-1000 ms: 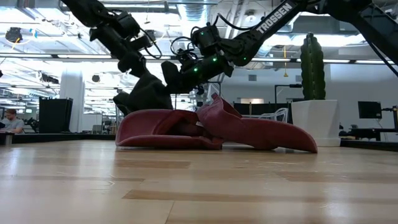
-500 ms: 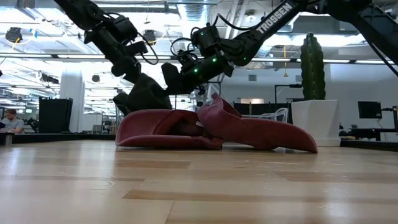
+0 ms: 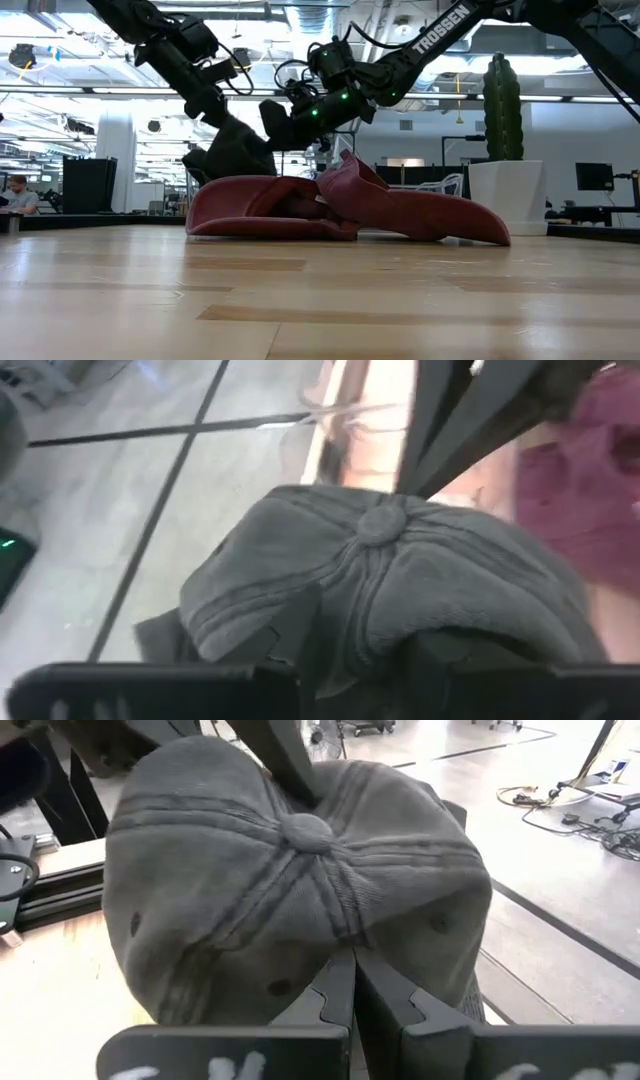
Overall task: Pick & Place hat
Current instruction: Put the black cap into the left transparent bin
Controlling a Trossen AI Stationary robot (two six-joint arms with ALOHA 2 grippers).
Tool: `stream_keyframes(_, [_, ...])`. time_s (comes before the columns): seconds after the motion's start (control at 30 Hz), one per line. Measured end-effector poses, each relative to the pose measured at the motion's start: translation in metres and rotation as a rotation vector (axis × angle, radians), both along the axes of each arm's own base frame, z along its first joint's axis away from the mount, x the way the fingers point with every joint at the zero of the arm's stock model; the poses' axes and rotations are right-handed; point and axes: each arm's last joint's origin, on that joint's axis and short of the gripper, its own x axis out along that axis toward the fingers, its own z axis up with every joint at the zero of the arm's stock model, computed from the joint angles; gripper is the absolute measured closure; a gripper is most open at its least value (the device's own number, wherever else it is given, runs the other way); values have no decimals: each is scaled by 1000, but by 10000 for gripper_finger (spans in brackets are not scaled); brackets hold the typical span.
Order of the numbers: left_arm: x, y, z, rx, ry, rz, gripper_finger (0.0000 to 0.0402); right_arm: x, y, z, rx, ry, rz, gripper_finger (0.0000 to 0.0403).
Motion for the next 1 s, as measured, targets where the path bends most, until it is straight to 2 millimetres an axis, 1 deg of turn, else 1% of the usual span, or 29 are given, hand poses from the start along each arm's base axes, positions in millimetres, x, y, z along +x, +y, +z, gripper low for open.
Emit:
stream_keyframes(0.1, [0, 2, 1, 34, 11, 36, 292, 0, 0, 0, 0, -2, 2, 403])
stream_keyframes(0.23, [1, 2, 2, 45, 1, 43, 277, 1, 2, 0, -1, -2, 6, 403])
stream_keyframes(0.47, [5, -2, 2, 45, 2, 21, 245, 2, 5, 0, -7, 3, 17, 403])
stream_keyframes(0.53, [6, -3, 1, 54, 26, 42, 239, 2, 5, 0, -7, 2, 18, 403])
stream_keyframes(0.67, [6, -4, 0, 114, 102, 139, 233, 1, 5, -2, -2, 20, 18, 403])
stream_keyframes(1.0, [12, -11, 1, 218, 201, 247, 231, 1, 6, -3, 2, 32, 18, 403])
